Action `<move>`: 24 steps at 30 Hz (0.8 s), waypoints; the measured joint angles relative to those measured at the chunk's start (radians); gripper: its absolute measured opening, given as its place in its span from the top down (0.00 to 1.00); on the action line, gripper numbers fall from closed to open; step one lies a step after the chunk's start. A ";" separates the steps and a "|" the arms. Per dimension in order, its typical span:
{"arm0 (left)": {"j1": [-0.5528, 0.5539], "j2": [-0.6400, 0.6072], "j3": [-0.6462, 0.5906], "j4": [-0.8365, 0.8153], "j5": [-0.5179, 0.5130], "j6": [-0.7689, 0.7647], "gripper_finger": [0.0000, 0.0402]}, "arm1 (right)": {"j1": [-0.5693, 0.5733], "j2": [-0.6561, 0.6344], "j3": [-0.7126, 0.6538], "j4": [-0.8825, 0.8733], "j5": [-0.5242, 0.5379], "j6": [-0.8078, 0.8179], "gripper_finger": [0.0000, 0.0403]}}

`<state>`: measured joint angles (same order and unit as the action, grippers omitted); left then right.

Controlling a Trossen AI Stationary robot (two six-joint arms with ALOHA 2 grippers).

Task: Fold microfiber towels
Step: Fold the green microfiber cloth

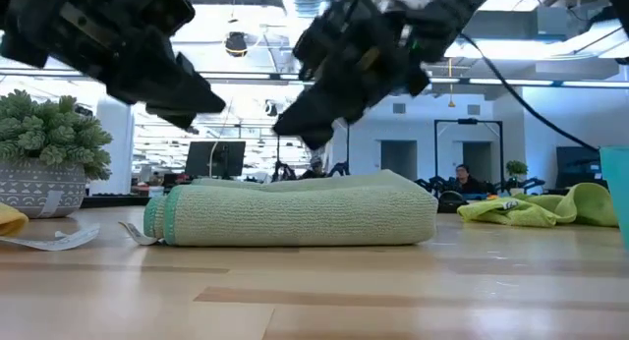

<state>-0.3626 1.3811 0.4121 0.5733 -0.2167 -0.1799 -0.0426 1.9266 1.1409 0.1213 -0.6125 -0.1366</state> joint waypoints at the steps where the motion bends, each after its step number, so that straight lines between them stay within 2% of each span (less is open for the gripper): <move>1: 0.004 0.025 0.000 0.026 0.002 0.000 1.00 | 0.018 -0.014 0.000 -0.046 -0.011 -0.024 0.75; 5: 0.039 0.131 0.000 0.080 0.024 -0.001 1.00 | 0.086 -0.012 -0.002 -0.166 0.006 -0.045 0.88; 7: 0.058 0.181 0.003 0.072 0.029 -0.030 1.00 | 0.102 -0.004 -0.012 -0.205 0.062 -0.018 0.95; 9: 0.071 0.218 0.003 0.051 0.039 -0.060 1.00 | 0.108 0.020 -0.014 -0.169 0.121 0.004 0.98; 15: 0.074 0.299 0.005 0.027 0.057 -0.120 1.00 | 0.092 0.008 -0.057 -0.071 0.144 0.119 0.94; 19: 0.065 0.300 0.005 0.017 0.055 -0.132 1.00 | 0.086 0.005 -0.105 -0.070 0.157 0.146 0.96; 24: 0.059 0.250 0.014 0.005 0.022 -0.073 1.00 | 0.095 0.005 -0.175 0.051 0.192 0.177 0.99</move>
<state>-0.3035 1.6313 0.4261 0.5787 -0.1952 -0.2530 0.0526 1.9320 0.9663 0.1724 -0.4200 0.0405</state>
